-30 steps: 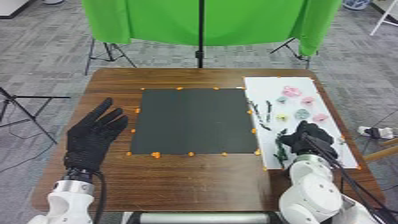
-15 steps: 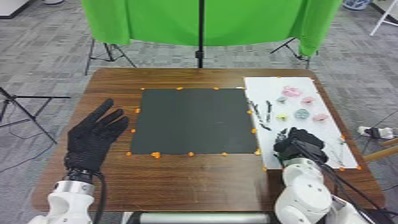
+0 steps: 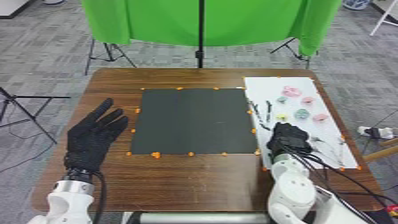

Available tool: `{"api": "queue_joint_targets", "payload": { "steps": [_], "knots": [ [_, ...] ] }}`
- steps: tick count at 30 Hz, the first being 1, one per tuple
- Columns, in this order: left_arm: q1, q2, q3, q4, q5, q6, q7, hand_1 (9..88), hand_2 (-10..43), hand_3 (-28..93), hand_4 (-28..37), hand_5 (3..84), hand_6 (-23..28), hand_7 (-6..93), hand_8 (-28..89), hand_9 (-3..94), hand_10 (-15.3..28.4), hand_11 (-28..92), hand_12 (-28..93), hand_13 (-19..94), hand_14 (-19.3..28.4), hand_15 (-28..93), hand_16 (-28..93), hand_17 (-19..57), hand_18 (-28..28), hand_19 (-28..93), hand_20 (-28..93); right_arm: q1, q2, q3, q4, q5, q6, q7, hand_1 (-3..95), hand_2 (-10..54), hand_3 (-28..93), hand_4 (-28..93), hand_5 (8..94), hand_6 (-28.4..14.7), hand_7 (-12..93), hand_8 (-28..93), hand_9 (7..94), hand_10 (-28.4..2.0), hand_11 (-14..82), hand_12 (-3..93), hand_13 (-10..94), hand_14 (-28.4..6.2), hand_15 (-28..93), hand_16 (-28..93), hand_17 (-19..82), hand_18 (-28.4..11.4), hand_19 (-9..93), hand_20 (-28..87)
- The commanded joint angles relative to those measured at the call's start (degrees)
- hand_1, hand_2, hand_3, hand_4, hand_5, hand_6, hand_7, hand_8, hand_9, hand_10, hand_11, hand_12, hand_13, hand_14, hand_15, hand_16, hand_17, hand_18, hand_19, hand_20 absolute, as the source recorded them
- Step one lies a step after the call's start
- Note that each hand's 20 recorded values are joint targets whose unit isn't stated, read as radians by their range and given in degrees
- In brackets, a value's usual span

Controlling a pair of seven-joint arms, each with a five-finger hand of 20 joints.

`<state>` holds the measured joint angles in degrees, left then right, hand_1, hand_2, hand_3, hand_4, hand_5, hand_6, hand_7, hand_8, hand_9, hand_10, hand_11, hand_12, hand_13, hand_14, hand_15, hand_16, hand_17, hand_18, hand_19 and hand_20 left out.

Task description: Arrange flowers

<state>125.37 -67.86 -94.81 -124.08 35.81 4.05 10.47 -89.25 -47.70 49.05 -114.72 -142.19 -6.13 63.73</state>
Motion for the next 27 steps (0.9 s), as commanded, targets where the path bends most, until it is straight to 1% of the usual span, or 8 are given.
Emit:
{"api": "queue_joint_targets", "payload": {
  "steps": [1,7,8,15,18,22,24,27],
  "knots": [
    [0.9,0.2,-0.41,-0.46,-0.19,0.97,0.12,25.5,7.4,79,-21.2,39.5,9.4,12.9,-10,37.2,20.4,24,11,27,27.5,53,-8,-8.5,28.1,58,4,-2.3,2.5,-3.8,1.3,-4.4,8.2,-0.1,54.7,-9.5,72,-28,86.6,-3.9,32,9,82.7,-13.0,60.6,23.6,77,-12.4,78,19,41,-25.8,93,62],
    [0.7,0.17,-0.57,-0.5,-0.01,0.78,-0.13,25.5,7.4,79,-21.3,39.5,9.5,13.0,-10,37.2,20.4,25,11,27,27.5,53,-8,-8.5,28.1,58,4,-1.6,4.7,-3.2,-0.2,-7.7,15.4,1.9,55.0,-9.5,74,-28,88.4,-4.6,31,11,84.5,-12.7,60.6,23.5,79,-12.5,79,19,42,-25.8,93,65],
    [0.9,0.31,-0.52,-0.6,-0.13,0.94,0.16,25.5,7.4,79,-21.3,39.5,9.5,13.0,-10,37.2,20.4,25,11,27,27.5,53,-8,-8.5,28.1,58,4,-1.6,4.8,-2.8,-0.6,-8.0,16.2,1.7,55.0,-9.5,74,-28,88.7,-4.6,30,11,84.6,-12.6,60.6,23.5,79,-12.5,79,19,42,-25.8,93,66],
    [0.8,0.33,-0.6,-0.68,-0.08,0.81,-0.01,25.5,7.5,79,-21.3,39.6,9.5,13.0,-10,37.2,20.5,25,11,27,27.5,53,-8,-8.5,28.1,58,4,0.0,3.7,-2.5,-3.2,-11.4,18.5,1.2,54.8,-9.5,75,-28,89.6,-4.9,29,12,85.1,-13.0,60.2,23.3,79,-12.9,79,20,43,-25.9,93,67],
    [0.6,0.54,-0.58,-0.83,-0.03,1.04,0.04,25.6,7.5,79,-21.2,39.6,9.5,13.0,-10,37.2,20.5,25,11,27,27.5,53,-8,-8.5,28.1,58,4,1.6,1.4,-2.8,-4.5,-10.6,18.9,-0.9,54.8,-9.5,75,-28,89.8,-4.9,29,13,85.3,-12.9,60.2,23.3,79,-12.9,79,20,43,-25.7,93,67],
    [0.5,1.03,-0.55,-0.85,-0.17,1.25,0.49,25.5,7.5,79,-21.2,39.5,9.5,13.1,-10,37.2,20.5,25,11,27,27.5,53,-8,-8.5,28.1,58,4,5.7,-4.2,-4.8,-4.7,-8.5,17.9,-7.5,54.7,-9.5,75,-28,90.1,-5.1,29,13,85.3,-12.9,60.2,23.3,79,-13.0,79,20,44,-25.8,93,68],
    [0.4,1.32,-0.5,-1.01,-0.15,1.53,0.82,25.5,7.5,79,-21.1,39.5,9.5,13.1,-10,37.2,20.5,25,11,27,27.5,53,-8,-8.5,28.1,58,4,9.3,-7.7,-7.1,-3.1,-7.6,17.1,-10.3,54.7,-9.5,75,-28,90.1,-5.1,29,13,85.4,-13.0,60.2,23.4,79,-13.0,79,20,44,-25.8,93,68],
    [0.3,2.39,-0.12,-1.2,-0.52,2.09,1.57,25.5,7.5,79,-21.1,39.5,9.5,13.1,-10,37.2,20.4,25,11,27,27.5,53,-8,-8.5,28.1,58,4,14.9,-13.5,-10.8,1.2,-6.8,16.4,-15.1,54.7,-9.5,75,-28,90.1,-5.1,28,13,85.4,-13.0,60.2,23.4,79,-13.1,79,20,44,-25.9,93,68]
  ]
}}
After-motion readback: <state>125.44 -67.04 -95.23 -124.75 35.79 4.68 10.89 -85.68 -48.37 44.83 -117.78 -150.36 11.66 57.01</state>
